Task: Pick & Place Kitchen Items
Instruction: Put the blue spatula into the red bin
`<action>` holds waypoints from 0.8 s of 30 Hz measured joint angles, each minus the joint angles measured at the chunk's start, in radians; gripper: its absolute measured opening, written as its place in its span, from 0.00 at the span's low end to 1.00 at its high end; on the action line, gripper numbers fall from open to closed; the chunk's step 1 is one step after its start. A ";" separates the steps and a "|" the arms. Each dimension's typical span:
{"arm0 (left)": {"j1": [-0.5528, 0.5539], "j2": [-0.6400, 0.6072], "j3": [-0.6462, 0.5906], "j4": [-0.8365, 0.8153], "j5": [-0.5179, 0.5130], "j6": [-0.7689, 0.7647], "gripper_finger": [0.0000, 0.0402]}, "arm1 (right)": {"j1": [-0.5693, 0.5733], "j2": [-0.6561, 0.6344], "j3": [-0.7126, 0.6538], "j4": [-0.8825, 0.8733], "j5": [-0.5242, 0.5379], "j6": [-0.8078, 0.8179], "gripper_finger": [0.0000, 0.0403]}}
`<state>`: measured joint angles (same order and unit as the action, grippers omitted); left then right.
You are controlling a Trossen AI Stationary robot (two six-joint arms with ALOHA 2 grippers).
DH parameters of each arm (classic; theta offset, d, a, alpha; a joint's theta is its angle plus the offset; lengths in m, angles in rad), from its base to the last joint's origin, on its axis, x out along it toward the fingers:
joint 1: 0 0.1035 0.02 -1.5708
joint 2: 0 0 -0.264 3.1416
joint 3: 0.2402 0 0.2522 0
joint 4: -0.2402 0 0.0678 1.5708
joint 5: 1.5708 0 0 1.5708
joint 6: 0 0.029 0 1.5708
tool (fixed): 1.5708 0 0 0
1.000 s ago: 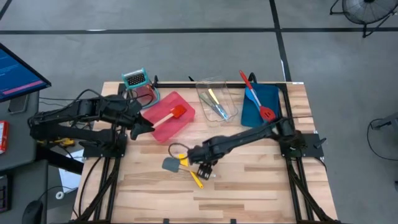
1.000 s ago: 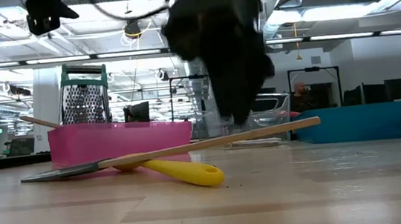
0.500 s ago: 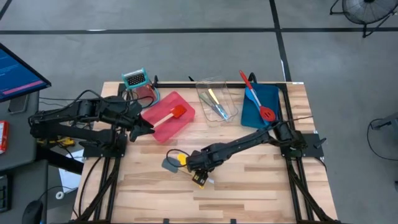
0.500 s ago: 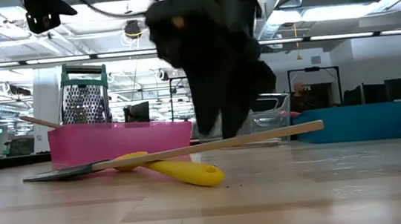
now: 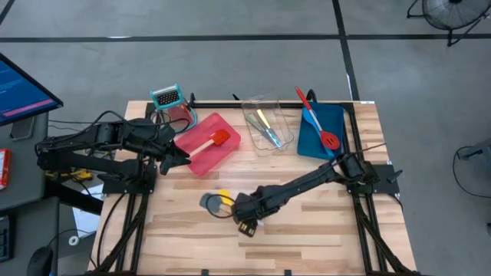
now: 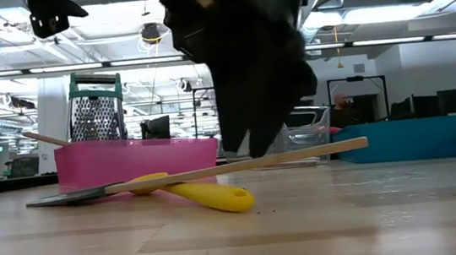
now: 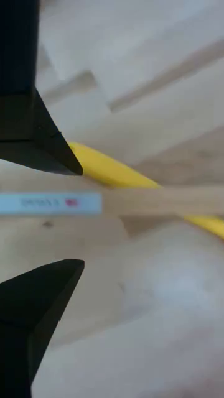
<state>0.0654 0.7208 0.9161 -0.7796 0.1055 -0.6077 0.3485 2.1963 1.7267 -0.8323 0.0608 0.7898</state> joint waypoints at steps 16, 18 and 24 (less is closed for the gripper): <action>0.000 0.000 0.000 0.003 0.000 0.009 0.41 | 0.013 0.000 0.000 0.024 0.068 -0.006 0.58; 0.000 0.000 0.000 0.003 0.000 0.009 0.41 | 0.012 0.000 0.000 0.024 0.071 -0.006 0.58; 0.000 0.000 0.000 0.003 0.000 0.009 0.41 | 0.019 0.001 0.000 0.021 0.093 -0.003 0.58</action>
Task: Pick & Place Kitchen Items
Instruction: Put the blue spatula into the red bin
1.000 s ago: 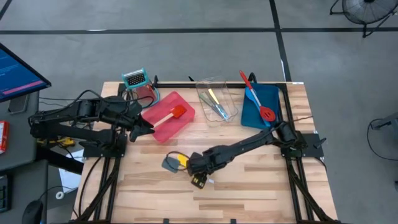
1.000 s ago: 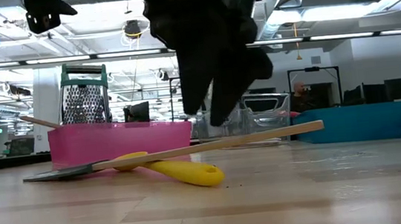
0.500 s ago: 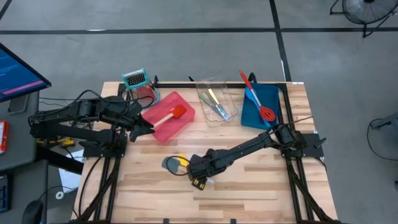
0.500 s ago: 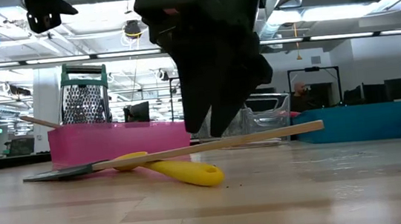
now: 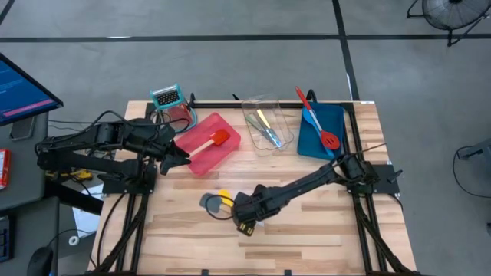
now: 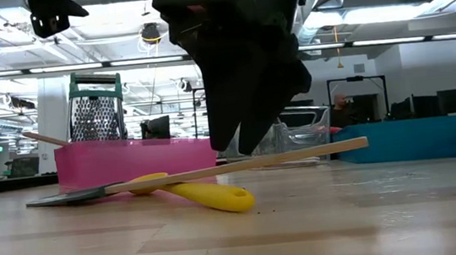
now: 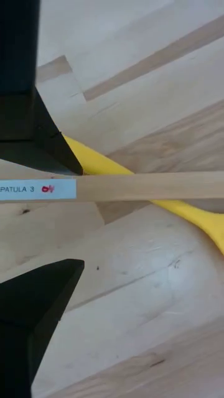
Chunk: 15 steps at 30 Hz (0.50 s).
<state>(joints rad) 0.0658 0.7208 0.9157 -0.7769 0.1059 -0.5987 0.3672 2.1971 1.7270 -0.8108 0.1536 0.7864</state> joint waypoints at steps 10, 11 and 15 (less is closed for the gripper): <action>0.000 0.000 -0.001 0.001 0.000 0.026 0.41 | 0.024 0.069 -0.001 -0.020 -0.024 0.005 0.58; 0.000 0.000 -0.001 0.002 0.000 0.026 0.41 | 0.023 0.068 0.000 -0.020 -0.020 0.010 0.57; 0.000 0.000 -0.001 0.001 0.000 0.026 0.41 | 0.015 0.063 -0.001 -0.029 -0.009 0.032 0.46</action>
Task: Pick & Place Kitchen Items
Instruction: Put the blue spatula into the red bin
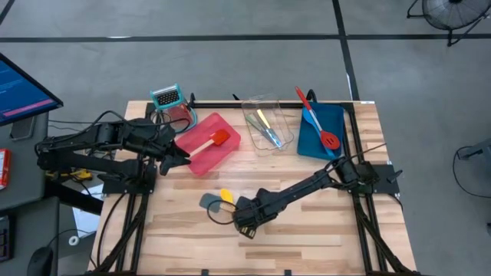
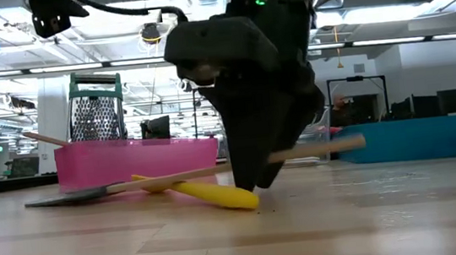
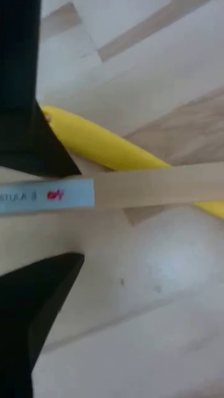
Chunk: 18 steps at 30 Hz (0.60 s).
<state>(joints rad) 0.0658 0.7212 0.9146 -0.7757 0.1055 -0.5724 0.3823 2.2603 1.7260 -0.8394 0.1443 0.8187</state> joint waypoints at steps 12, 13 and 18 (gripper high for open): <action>0.000 0.000 0.000 0.001 0.000 0.015 0.41 | -0.019 -0.019 -0.002 -0.001 -0.035 0.018 0.12; 0.000 0.000 0.000 0.001 0.000 0.015 0.41 | -0.023 -0.032 -0.002 -0.003 -0.031 0.021 0.12; 0.000 -0.001 0.000 0.016 0.000 0.015 0.41 | -0.030 -0.122 -0.001 -0.002 0.040 0.030 0.12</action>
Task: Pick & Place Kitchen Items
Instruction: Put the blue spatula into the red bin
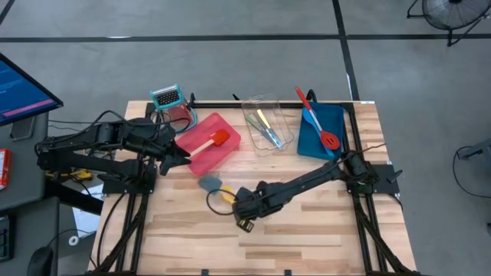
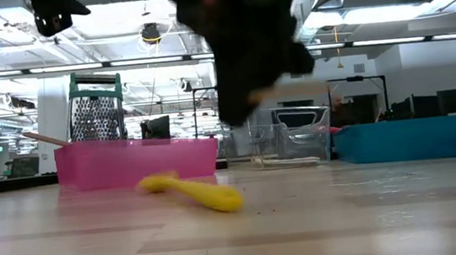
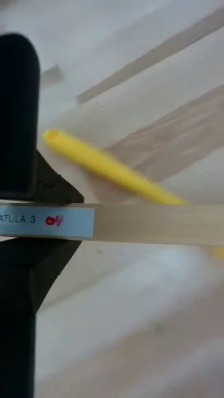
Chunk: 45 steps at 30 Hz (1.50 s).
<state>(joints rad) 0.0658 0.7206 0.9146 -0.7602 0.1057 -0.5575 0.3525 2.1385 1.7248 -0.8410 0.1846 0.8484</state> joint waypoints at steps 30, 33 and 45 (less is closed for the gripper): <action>0.000 0.188 0.000 0.868 0.064 0.061 0.41 | -0.098 -0.384 0.002 0.508 0.496 -0.231 0.13; 0.000 0.230 0.000 0.889 0.064 0.073 0.41 | -0.099 -0.384 0.002 0.509 0.496 -0.255 0.13; 0.000 0.265 0.000 1.033 0.055 0.117 0.43 | -0.099 -0.384 0.002 0.562 0.497 -0.267 0.14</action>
<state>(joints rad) 0.0658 0.9853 0.9146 0.2726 0.1608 -0.4404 0.2539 1.7550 1.7267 -0.2786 0.6815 0.5809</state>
